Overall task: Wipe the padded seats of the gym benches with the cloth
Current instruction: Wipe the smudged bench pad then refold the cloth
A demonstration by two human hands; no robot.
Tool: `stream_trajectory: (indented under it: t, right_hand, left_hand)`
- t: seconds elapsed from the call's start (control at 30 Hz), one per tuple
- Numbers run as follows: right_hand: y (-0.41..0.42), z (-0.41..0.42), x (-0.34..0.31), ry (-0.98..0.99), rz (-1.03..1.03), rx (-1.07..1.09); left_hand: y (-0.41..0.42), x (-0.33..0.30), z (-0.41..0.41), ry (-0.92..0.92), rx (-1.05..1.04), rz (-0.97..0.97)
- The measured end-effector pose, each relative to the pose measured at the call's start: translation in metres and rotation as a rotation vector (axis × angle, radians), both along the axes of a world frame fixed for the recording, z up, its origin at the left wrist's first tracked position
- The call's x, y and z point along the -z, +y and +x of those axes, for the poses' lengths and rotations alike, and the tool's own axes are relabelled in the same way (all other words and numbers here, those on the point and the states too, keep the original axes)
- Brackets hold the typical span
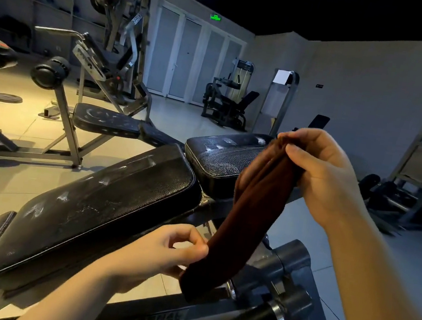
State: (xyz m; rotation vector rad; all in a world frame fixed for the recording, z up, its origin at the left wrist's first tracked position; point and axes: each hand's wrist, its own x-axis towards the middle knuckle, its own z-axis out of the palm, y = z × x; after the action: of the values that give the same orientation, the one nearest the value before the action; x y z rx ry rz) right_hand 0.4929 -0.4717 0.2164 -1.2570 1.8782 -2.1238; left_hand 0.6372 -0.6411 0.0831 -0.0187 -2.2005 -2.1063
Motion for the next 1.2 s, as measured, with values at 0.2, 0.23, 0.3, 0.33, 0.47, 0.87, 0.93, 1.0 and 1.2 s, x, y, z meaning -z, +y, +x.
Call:
stream_trajectory:
  t: [0.2, 0.23, 0.3, 0.33, 0.47, 0.87, 0.93, 1.0, 1.2]
  right_hand:
    - [-0.007, 0.003, -0.006, -0.017, -0.059, -0.029]
    - [-0.008, 0.003, -0.005, -0.01, -0.047, -0.02]
    - [-0.008, 0.002, -0.003, 0.004, -0.032, 0.003]
    - [-0.008, 0.001, -0.002, 0.013, -0.03, 0.019]
    - [-0.002, -0.002, -0.002, 0.085, -0.014, 0.073]
    - [0.02, -0.02, -0.002, 0.153, 0.107, 0.288]
    - [0.022, -0.019, 0.0, 0.155, 0.166, 0.301]
    - [0.023, -0.017, 0.002, 0.129, 0.209, 0.296]
    - [0.025, -0.016, 0.012, -0.111, 0.213, 0.235]
  left_hand:
    - [0.019, 0.001, -0.013, -0.085, -0.207, 0.426]
    - [0.018, 0.001, -0.015, -0.11, -0.22, 0.417]
    - [0.015, 0.002, -0.016, -0.153, -0.221, 0.378]
    - [0.013, 0.002, -0.016, -0.174, -0.209, 0.356]
    - [0.002, 0.003, -0.01, -0.301, -0.04, 0.328]
    - [-0.027, -0.031, 0.007, 0.089, -0.57, 0.061]
    - [-0.031, -0.038, 0.005, 0.192, -0.723, -0.1]
    - [-0.035, -0.043, 0.004, 0.272, -0.807, -0.234]
    - [-0.043, -0.046, 0.005, 0.34, -0.856, -0.38]
